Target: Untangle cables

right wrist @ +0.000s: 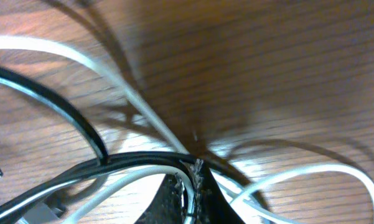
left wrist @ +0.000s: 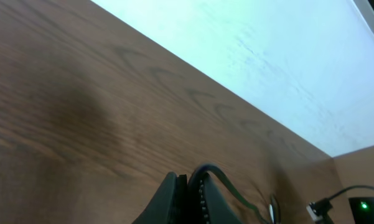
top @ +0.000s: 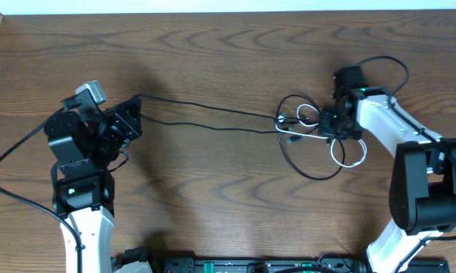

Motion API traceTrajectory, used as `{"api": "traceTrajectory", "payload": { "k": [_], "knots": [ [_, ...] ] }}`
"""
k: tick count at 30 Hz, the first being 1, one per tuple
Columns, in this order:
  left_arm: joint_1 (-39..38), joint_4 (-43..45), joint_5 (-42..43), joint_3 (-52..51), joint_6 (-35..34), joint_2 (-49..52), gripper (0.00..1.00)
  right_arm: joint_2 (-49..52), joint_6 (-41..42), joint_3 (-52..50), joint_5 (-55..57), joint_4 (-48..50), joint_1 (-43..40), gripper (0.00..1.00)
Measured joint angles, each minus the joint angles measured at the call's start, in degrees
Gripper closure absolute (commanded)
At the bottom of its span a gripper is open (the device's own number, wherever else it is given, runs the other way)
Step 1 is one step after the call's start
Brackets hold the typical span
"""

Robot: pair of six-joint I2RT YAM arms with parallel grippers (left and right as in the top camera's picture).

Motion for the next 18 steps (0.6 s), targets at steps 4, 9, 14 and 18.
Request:
{"api": "traceTrajectory", "payload": {
  "k": [4, 9, 14, 18],
  "knots": [
    [2.38, 0.22, 0.48, -0.02, 0.00, 0.00, 0.92, 0.00, 0.00, 0.11, 0.52, -0.66, -3.26, 0.99],
    [7.48, 1.44, -4.13, 0.00, -0.02, -0.68, 0.92, 0.02, 0.31, 0.09, 7.23, -1.42, -12.57, 0.99],
    [7.63, 1.27, -4.44, 0.00, -0.02, -0.70, 0.92, 0.02, -0.24, 0.09, 6.73, -1.55, -14.43, 0.99],
    [7.67, 1.16, -3.21, 0.00, -0.02, -0.72, 0.92, 0.02, -1.07, 0.09, 5.09, -1.16, -12.33, 0.99]
  ]
}}
